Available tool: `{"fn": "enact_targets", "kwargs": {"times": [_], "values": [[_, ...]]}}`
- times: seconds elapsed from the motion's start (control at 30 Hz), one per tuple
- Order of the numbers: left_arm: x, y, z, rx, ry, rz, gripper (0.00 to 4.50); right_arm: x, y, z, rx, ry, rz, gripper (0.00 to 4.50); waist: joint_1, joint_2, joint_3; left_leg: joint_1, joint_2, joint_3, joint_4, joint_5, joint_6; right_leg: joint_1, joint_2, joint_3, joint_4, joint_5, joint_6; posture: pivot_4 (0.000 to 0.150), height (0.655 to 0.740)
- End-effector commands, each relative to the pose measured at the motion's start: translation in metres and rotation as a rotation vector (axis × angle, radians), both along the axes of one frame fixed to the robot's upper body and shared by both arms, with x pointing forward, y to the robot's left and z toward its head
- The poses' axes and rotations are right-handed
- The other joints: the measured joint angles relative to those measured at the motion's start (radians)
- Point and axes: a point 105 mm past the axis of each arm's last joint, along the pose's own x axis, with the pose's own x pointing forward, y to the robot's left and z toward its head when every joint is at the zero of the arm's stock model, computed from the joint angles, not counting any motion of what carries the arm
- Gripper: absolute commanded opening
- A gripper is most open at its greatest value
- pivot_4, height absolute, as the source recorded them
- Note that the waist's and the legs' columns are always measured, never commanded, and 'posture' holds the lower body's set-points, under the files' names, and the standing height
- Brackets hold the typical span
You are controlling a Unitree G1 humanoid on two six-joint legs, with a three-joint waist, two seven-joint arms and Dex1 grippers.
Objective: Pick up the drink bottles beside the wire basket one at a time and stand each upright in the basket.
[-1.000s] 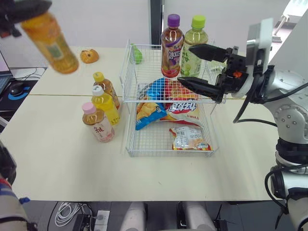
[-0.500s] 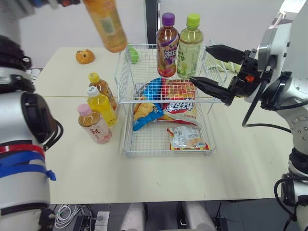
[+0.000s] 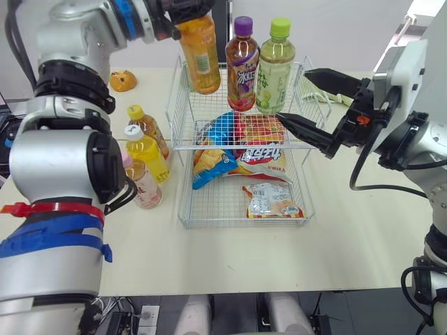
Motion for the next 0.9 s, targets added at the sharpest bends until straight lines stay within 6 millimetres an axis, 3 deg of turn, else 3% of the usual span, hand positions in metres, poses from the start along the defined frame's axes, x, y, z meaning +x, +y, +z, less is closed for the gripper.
{"fn": "enact_targets", "kwargs": {"times": [0.03,0.57,0.9], "values": [[-0.006,-0.002,0.019,-0.033,-0.079,-0.005,1.39,-0.010,-0.001,0.010,0.004,-0.054,-0.003,4.50,0.002,0.000,0.000,0.000,0.000,0.000,0.000,0.000,0.000,0.000,0.000,0.000,0.000,0.000,0.000,0.150,0.7400],[0.003,-0.020,-0.007,-0.022,-0.025,-0.042,1.39,-0.007,0.002,0.009,0.015,-0.043,0.007,4.50,0.005,0.000,0.000,0.000,0.000,0.000,0.001,0.000,0.000,0.000,0.000,0.000,0.000,0.000,0.000,0.150,0.7400],[-0.008,-0.009,0.009,-0.031,-0.042,-0.073,4.46,-0.004,0.001,0.008,0.014,-0.036,0.025,4.50,0.004,0.000,0.000,0.000,0.000,0.000,0.001,0.000,0.000,0.000,0.000,0.000,0.000,0.000,0.000,0.150,0.7400]]}}
